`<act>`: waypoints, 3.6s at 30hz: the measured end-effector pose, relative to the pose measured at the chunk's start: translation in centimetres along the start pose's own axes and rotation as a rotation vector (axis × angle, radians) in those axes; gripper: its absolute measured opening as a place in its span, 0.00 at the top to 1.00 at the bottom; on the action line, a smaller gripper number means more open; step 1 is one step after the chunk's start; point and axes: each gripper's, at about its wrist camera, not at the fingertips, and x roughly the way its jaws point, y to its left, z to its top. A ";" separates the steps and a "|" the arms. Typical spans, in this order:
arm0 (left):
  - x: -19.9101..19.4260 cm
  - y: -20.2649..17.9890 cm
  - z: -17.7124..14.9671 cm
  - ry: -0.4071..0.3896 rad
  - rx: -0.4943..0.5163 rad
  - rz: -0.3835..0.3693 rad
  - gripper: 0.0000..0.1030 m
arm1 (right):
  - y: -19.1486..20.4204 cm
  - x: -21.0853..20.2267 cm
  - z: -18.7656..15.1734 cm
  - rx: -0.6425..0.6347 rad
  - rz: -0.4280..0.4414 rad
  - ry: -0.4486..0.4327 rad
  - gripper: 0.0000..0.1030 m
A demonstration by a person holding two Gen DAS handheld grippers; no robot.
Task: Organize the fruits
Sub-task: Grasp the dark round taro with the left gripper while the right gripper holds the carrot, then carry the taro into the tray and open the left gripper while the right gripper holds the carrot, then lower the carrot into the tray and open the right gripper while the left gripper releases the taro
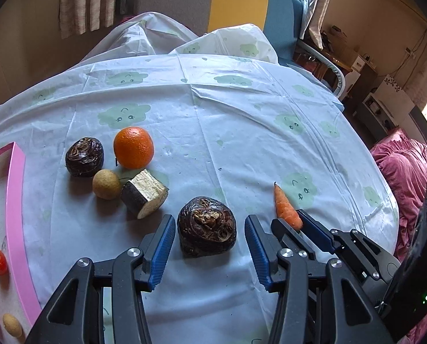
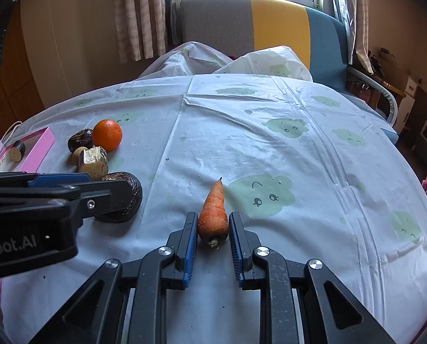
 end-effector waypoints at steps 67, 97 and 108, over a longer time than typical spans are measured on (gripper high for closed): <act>-14.7 16.6 -12.9 -0.194 -0.308 0.259 0.55 | 4.6 -2.5 -1.0 -0.148 -0.065 -0.026 0.80; -20.6 21.6 -17.2 -0.273 -0.477 0.406 0.55 | 23.3 -7.1 -0.2 -0.376 0.465 0.070 0.80; -20.7 22.2 -17.5 -0.269 -0.497 0.407 0.55 | 25.5 -4.2 -0.2 -0.399 0.435 0.125 0.80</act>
